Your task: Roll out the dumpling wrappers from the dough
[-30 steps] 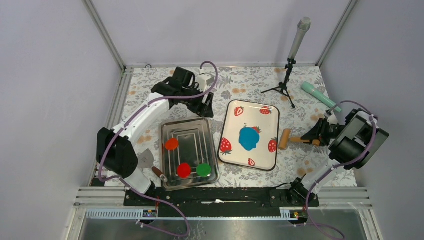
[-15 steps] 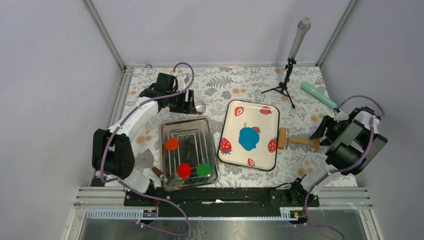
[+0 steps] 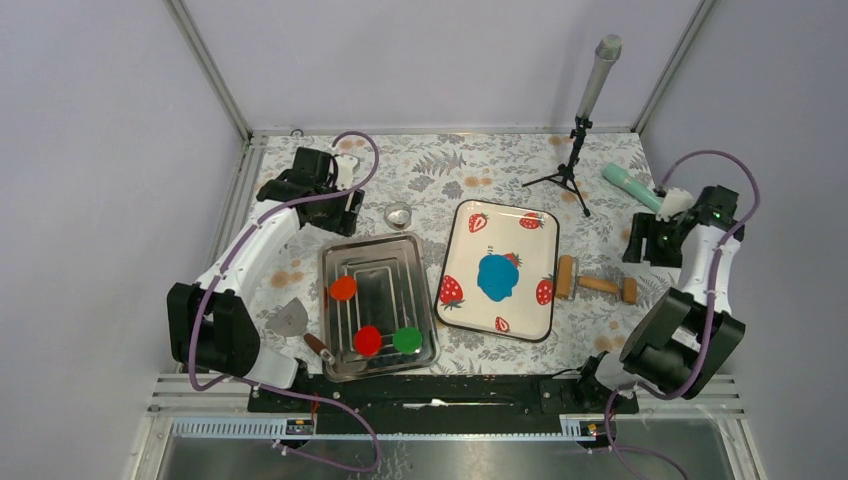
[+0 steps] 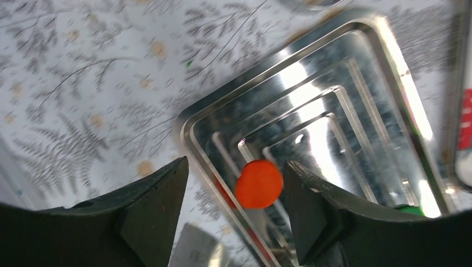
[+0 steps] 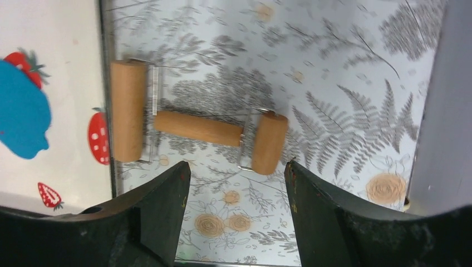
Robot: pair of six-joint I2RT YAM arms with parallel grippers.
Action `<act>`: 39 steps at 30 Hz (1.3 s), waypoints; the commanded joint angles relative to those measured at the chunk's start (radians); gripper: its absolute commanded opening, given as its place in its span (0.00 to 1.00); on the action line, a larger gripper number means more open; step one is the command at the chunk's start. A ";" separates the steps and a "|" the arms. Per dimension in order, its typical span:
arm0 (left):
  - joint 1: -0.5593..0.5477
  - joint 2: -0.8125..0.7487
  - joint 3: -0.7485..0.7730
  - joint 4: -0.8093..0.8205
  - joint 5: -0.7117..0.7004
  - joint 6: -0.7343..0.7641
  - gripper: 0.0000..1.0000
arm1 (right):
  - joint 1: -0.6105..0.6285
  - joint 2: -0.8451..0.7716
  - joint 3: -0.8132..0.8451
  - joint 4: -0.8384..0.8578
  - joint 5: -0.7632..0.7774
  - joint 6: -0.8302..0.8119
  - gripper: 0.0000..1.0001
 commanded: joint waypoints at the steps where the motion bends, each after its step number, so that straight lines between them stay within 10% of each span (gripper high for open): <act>1: 0.012 -0.028 0.022 -0.075 -0.185 0.129 0.69 | 0.127 -0.071 0.011 0.002 0.009 -0.012 0.71; 16: -0.030 0.551 0.560 -0.003 0.004 -0.226 0.53 | 0.312 -0.171 0.121 -0.023 0.032 0.086 0.63; 39: -0.067 0.743 0.604 0.046 0.069 -0.255 0.35 | 0.312 -0.140 0.153 -0.095 0.009 0.152 0.58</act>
